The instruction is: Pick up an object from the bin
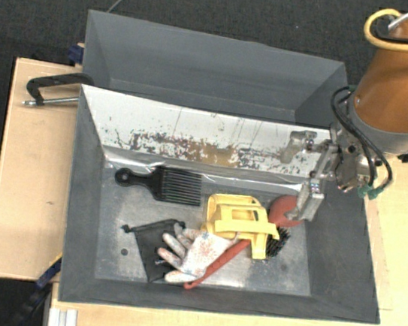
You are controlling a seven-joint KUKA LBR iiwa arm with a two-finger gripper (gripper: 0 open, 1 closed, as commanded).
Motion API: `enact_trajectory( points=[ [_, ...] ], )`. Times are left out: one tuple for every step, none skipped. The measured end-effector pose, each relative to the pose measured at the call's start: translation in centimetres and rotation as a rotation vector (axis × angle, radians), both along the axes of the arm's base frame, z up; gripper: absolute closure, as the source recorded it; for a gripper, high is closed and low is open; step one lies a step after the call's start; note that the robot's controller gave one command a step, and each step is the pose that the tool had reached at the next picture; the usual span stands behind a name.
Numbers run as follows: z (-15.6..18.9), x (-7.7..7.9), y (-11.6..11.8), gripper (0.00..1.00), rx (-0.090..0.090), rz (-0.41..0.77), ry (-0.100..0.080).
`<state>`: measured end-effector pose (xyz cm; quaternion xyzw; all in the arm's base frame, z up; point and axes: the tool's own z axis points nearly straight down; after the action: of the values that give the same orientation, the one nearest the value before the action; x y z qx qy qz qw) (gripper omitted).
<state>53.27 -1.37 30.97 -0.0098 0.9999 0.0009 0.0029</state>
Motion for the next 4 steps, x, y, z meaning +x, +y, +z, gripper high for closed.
enact_trajectory(
  points=[
    [5.9, 0.9, 4.0, 0.0, -0.002, 0.192, -0.005],
    [4.2, 0.2, 3.4, 0.0, -0.004, 0.364, -0.017],
    [-1.6, 0.3, 6.5, 0.0, -0.006, 0.376, -0.009],
    [-4.4, -0.7, 8.8, 0.0, 0.002, 0.429, -0.009]
  ],
)
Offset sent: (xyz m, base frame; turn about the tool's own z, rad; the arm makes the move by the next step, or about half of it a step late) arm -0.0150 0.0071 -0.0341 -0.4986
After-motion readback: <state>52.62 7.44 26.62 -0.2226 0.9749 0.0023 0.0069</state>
